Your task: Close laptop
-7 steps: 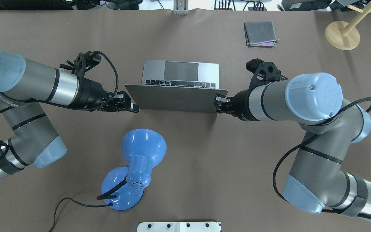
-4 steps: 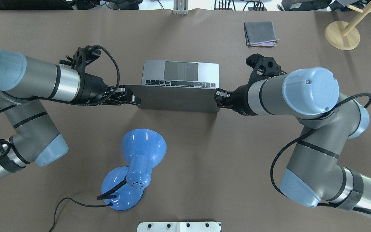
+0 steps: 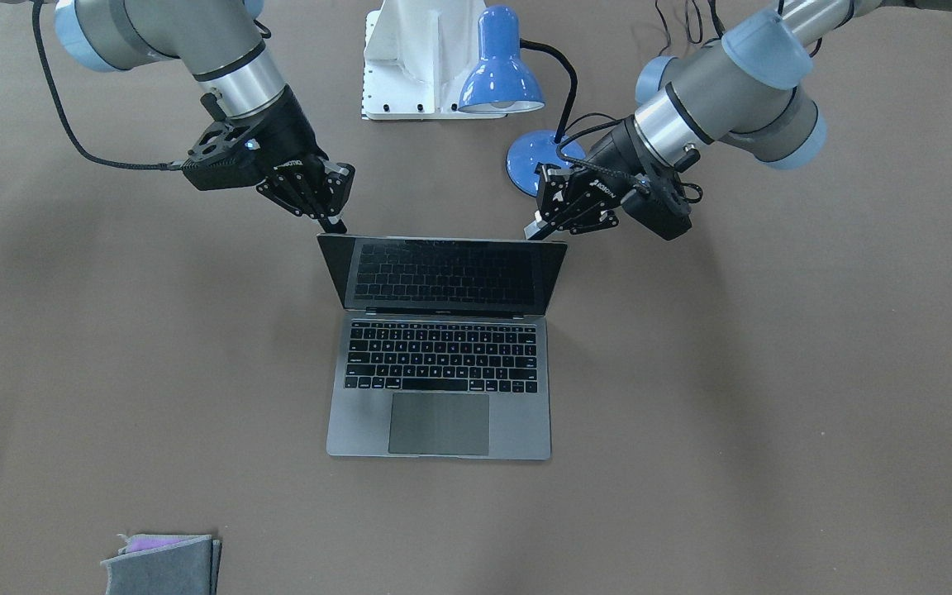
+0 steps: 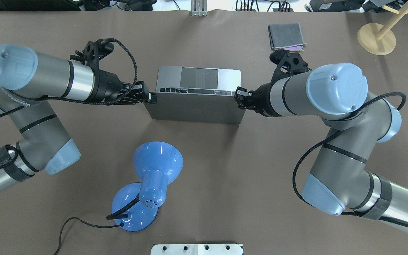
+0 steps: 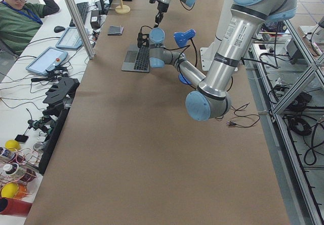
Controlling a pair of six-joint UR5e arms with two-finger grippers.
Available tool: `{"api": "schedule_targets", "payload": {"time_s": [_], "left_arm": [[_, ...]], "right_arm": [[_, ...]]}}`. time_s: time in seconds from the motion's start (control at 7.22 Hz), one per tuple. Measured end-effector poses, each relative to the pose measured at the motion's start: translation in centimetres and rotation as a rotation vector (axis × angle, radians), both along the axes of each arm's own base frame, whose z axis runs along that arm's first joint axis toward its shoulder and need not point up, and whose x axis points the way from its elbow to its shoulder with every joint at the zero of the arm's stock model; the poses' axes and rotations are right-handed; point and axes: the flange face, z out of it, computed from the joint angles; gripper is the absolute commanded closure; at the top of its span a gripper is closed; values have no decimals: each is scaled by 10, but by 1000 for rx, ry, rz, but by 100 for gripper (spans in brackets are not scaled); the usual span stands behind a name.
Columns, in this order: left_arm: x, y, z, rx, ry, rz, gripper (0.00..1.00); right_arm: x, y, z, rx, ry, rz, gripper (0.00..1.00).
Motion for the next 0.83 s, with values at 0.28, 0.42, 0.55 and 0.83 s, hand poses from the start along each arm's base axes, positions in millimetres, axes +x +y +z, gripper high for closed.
{"api": "schedule_targets", "payload": {"time_s": [0.28,0.42,0.55,0.83], "left_arm": [[-5,-16,2,20,-16,-22,100],[-6,-22,3,23,-21,-30,100],[-7,-27,4,23,-26,-38,100],[-1,-40,6,18,-39,-58,100]], "right_arm": [[-1,-8,-2,-1,2,9,100],[0,-12,-2,-2,3,16,100],[0,-18,-1,-5,8,24,100],[-7,-38,4,-19,28,44,100]]}}
